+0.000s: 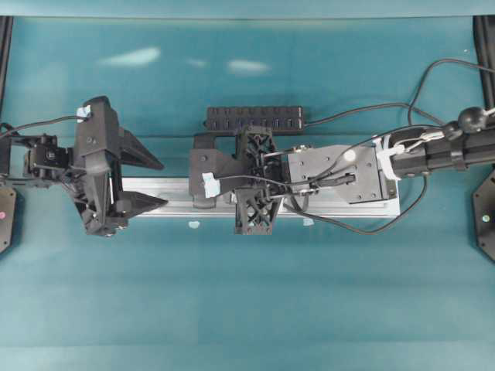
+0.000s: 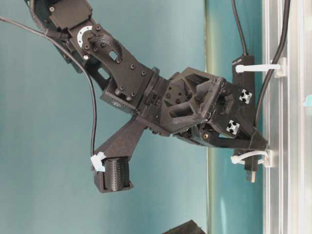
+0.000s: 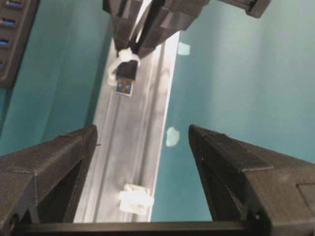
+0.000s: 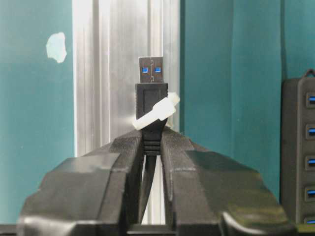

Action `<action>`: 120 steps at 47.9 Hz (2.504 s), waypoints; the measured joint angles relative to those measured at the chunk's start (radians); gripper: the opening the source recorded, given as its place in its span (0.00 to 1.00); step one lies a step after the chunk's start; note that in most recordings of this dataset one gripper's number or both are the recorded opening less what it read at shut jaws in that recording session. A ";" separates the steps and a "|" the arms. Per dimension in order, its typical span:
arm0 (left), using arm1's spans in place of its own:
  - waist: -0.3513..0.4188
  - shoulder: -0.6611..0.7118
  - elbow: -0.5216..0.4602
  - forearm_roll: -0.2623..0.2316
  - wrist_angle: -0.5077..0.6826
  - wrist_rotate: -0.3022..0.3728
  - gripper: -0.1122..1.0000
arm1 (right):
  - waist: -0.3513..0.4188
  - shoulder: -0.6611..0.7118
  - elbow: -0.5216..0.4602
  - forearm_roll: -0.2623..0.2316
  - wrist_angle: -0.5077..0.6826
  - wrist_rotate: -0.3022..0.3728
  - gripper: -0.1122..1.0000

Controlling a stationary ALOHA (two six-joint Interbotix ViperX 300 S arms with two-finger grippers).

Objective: Pass the USB cable through three rings with both arms.
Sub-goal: 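Move the left gripper in and close it on the plug past the ring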

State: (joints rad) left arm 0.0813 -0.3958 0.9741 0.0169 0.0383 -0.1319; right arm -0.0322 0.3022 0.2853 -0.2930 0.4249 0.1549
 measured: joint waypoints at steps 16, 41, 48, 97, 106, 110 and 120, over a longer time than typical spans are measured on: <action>0.002 0.086 -0.017 0.000 -0.067 0.006 0.86 | -0.009 0.000 0.003 0.002 -0.061 0.011 0.03; 0.026 0.313 -0.080 0.000 -0.173 0.141 0.87 | -0.014 -0.012 0.034 0.000 -0.094 0.057 0.03; 0.031 0.368 -0.098 -0.002 -0.216 0.141 0.87 | -0.012 -0.012 0.034 0.000 -0.098 0.057 0.03; 0.032 0.396 -0.097 -0.002 -0.276 0.143 0.77 | -0.014 -0.017 0.048 0.000 -0.127 0.057 0.03; 0.032 0.397 -0.097 0.000 -0.276 0.144 0.75 | -0.014 -0.017 0.048 0.002 -0.127 0.057 0.03; 0.032 0.397 -0.098 0.000 -0.276 0.144 0.70 | -0.014 -0.017 0.048 0.002 -0.127 0.058 0.03; 0.032 0.397 -0.097 0.000 -0.276 0.144 0.40 | -0.014 -0.017 0.048 0.000 -0.127 0.057 0.03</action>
State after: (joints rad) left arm 0.1135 0.0015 0.8774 0.0169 -0.2378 0.0123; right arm -0.0460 0.2853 0.3329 -0.2930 0.2976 0.2117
